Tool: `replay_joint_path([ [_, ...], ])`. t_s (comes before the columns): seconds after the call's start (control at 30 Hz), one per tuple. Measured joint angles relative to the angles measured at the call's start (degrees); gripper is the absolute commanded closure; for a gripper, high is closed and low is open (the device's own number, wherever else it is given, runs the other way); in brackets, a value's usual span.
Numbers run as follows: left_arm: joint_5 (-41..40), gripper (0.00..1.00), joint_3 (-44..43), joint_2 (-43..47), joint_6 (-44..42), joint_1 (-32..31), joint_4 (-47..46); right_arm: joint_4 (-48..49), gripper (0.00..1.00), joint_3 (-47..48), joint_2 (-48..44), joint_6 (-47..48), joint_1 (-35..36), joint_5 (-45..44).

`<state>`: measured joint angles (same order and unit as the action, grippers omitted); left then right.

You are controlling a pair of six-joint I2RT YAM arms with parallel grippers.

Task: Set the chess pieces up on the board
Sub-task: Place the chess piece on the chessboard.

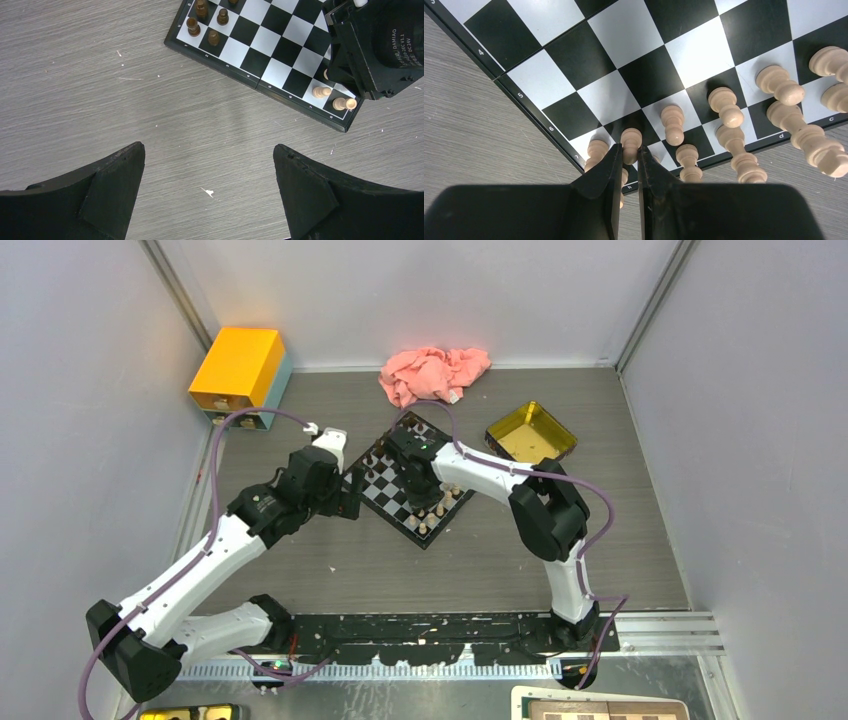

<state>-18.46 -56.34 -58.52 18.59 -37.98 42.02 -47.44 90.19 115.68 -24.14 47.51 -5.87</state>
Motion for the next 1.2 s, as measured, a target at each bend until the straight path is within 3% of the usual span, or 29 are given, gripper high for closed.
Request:
replay_joint_path([
  [0.27,0.0,0.00,0.3,0.0,-0.4,0.0,0.0,0.3,0.94,0.0,0.1,0.0,-0.1,0.0],
  [0.6,0.0,0.00,0.3,0.0,-0.8,0.0,0.0,0.5,0.72,-0.2,0.1,-0.1,-0.1,0.0],
  [1.2,0.0,0.00,0.3,0.0,-0.8,0.0,0.0,0.4,0.68,-0.7,0.1,-0.2,-0.1,0.0],
])
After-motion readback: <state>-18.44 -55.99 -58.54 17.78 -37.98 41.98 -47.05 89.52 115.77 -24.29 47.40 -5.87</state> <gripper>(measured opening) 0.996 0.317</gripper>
